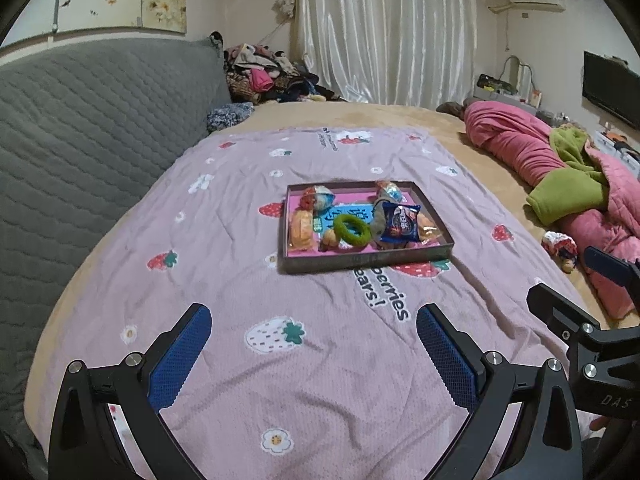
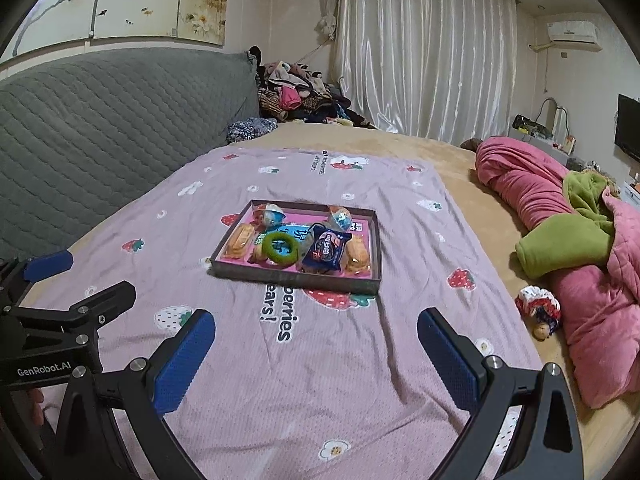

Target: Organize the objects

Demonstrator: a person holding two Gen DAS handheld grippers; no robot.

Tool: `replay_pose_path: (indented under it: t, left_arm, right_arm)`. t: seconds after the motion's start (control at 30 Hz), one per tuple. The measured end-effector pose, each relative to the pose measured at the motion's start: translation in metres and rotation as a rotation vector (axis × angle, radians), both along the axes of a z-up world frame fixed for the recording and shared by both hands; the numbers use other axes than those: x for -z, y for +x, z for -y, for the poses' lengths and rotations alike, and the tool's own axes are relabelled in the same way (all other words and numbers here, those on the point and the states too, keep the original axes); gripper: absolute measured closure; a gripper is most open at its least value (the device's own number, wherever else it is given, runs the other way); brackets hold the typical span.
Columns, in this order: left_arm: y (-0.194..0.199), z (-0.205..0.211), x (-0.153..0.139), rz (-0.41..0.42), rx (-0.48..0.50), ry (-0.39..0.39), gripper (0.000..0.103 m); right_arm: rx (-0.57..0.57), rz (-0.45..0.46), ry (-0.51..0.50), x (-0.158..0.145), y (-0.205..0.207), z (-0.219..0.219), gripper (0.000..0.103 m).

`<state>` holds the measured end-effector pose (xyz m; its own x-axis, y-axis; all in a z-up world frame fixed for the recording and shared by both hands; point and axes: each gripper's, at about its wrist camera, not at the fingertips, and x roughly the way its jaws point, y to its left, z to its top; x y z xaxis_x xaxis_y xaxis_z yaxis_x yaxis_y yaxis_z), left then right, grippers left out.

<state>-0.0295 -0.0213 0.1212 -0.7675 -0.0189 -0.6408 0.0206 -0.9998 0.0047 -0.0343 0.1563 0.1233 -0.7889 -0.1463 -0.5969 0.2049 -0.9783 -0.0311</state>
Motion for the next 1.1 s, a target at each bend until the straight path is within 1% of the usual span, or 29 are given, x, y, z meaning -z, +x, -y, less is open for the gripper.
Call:
replay_pose_path:
  t: [0.1, 0.3, 0.5, 0.67, 0.8, 1.1]
  left_arm:
    - [0.002, -0.001, 0.004, 0.004, 0.000, -0.006, 0.001]
    - [0.005, -0.001, 0.013, 0.003, 0.006, 0.009, 0.001]
    - [0.004, -0.001, 0.026, 0.020, 0.011, 0.010, 0.001]
    - [0.002, 0.001, 0.041, 0.036, 0.009, 0.015, 0.001]
    - [-0.001, 0.002, 0.053, 0.041, 0.002, -0.001, 0.001]
    - [-0.005, 0.006, 0.081, 0.059, -0.009, -0.009, 0.001]
  right_arm:
    - [0.001, 0.004, -0.005, 0.003, 0.003, -0.002, 0.001]
    - [0.006, 0.006, -0.007, 0.010, 0.007, -0.004, 0.001]
    - [0.000, 0.025, -0.004, 0.024, 0.008, -0.001, 0.001]
    - [0.000, 0.040, -0.009, 0.038, 0.009, -0.001, 0.001]
    - [0.004, 0.050, -0.015, 0.050, 0.009, -0.002, 0.001]
    - [0.006, 0.080, -0.020, 0.074, 0.004, -0.001, 0.001]
